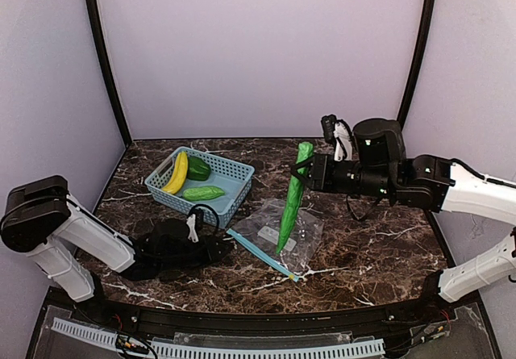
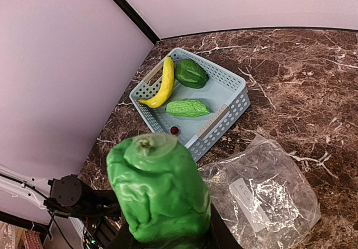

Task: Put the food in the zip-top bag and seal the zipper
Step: Pick up the zipper food storage bag at the center of the board.

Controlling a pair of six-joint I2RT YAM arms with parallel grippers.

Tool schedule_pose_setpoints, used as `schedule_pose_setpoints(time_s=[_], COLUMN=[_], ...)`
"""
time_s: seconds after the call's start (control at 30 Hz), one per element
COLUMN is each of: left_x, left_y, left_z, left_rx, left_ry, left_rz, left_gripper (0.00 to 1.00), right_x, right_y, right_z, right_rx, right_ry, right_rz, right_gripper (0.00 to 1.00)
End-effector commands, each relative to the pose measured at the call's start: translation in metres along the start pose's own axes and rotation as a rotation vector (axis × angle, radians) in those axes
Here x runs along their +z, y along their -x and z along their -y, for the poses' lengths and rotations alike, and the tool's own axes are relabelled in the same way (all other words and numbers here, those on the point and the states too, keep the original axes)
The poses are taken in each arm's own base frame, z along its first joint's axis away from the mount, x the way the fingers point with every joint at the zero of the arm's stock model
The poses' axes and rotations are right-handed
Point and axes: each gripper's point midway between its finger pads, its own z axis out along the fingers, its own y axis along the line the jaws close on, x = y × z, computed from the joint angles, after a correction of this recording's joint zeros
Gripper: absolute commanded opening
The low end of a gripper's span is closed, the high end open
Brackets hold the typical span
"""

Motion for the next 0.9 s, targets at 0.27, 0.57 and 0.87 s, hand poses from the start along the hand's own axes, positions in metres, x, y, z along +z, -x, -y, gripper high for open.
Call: schedule_pose_setpoints(time_s=[0.27,0.57,0.87], left_x=[0.028,0.041,0.047], left_y=[0.002,0.003,0.007], left_z=[0.006,-0.005,-0.009], left_rx=[0.026,0.02,0.006], left_ry=[-0.009,0.019,0.002], left_rz=[0.021,0.016,0.036], left_gripper=[0.26,0.24,0.27], right_x=[-0.013,-0.019,-0.019], right_y=[0.02,0.023,0.023], right_z=[-0.001,0.006,0.01], right_rx=[0.007,0.016,0.014], right_ry=[-0.009,-0.031,-0.05], right_rz=[0.052,0.07,0.065], right_gripper=[0.22,0.22,0.23])
